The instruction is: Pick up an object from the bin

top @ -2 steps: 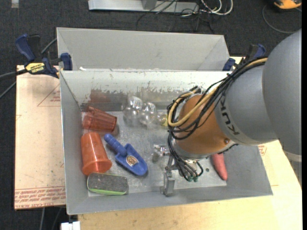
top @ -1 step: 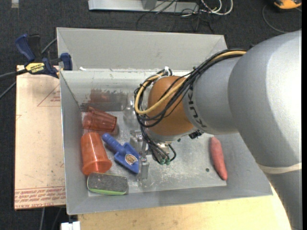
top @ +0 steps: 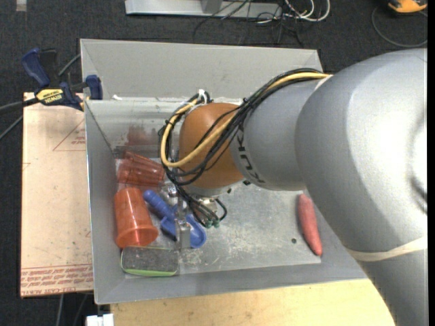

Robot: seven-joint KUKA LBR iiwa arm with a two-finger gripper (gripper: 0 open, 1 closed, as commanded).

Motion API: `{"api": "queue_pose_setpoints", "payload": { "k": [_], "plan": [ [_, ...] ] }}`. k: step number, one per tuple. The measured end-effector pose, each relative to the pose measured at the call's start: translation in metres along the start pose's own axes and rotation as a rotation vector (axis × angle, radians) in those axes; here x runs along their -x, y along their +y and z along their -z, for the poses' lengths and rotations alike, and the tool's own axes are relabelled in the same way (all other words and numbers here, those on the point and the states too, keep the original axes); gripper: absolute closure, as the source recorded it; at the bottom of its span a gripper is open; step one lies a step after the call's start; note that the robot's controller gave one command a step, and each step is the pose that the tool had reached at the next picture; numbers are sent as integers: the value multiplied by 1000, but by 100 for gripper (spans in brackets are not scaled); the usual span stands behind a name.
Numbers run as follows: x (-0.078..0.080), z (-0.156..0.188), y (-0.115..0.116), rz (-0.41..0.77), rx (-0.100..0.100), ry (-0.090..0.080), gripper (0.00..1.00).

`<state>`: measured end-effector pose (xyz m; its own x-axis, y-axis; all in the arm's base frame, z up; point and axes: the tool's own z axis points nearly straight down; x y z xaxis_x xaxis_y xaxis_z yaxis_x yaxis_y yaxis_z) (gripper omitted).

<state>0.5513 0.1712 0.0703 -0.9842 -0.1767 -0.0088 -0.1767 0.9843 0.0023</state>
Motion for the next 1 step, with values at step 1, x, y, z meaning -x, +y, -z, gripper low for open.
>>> {"api": "queue_pose_setpoints", "payload": {
  "k": [1],
  "plan": [
    [-17,0,20,-158,8,11,100]
  ]
}}
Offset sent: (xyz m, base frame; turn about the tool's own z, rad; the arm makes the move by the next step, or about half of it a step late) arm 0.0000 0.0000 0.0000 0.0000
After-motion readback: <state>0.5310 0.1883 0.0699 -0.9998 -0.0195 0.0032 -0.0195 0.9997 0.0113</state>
